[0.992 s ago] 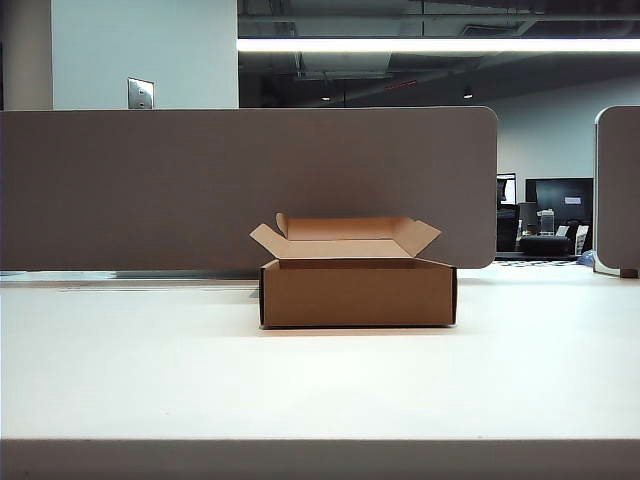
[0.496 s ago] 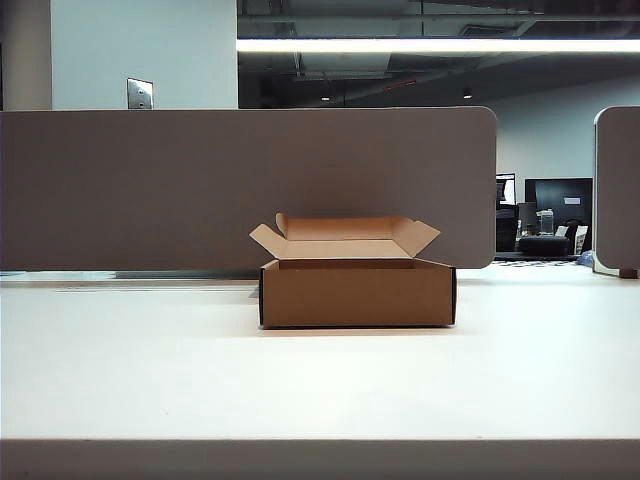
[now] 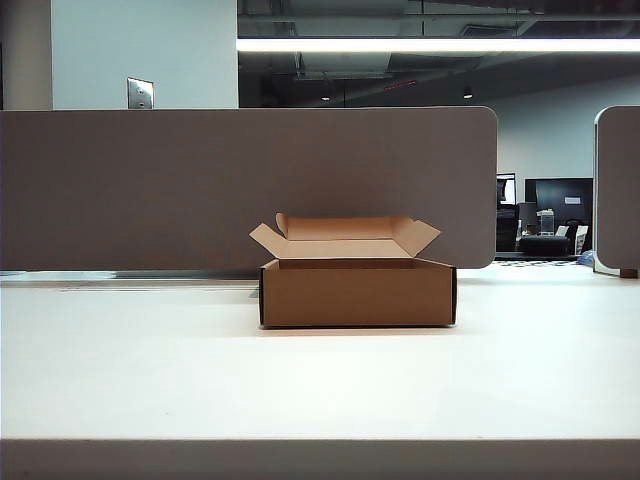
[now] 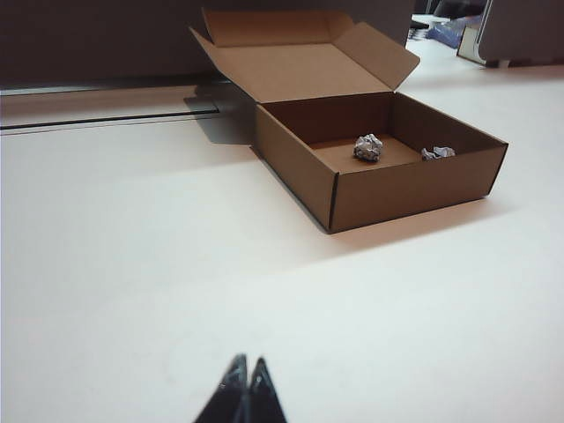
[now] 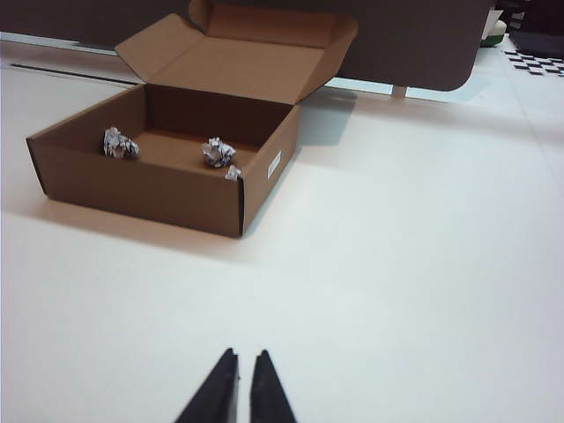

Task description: Pick up all the paper balls on the table and put them in the paper box.

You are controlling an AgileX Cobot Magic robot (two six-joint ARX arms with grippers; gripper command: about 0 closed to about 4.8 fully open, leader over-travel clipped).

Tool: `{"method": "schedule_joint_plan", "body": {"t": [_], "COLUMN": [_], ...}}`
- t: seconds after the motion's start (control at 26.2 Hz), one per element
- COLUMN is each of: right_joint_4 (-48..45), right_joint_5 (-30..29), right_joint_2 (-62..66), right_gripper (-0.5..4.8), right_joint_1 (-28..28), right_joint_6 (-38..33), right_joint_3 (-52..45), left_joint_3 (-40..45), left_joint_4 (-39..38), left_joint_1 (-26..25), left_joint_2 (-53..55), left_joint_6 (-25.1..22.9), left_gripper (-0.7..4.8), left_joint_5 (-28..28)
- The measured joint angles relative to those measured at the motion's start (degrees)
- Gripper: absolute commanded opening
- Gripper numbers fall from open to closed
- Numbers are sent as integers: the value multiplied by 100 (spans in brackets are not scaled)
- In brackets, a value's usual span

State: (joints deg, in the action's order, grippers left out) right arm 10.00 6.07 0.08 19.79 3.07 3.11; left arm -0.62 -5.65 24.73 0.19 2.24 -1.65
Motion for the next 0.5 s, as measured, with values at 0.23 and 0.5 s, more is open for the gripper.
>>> {"method": "schedule_joint_plan", "body": {"t": [0.23, 0.5], "right_joint_4": [-199, -256], "right_joint_5": [-4, -4], "right_joint_2": [0, 0], "right_gripper": [40, 41], "right_joint_1": [0, 0], "right_joint_6": [4, 42], "right_joint_3": [-271, -271], "left_joint_3": [33, 46], "left_joint_4": [42, 240], "left_joint_1": [-2, -76], "left_joint_2": [-2, -4], "left_joint_6": [-225, -262], "left_gripper": [-6, -6], "left_joint_5": [-74, -96]}}
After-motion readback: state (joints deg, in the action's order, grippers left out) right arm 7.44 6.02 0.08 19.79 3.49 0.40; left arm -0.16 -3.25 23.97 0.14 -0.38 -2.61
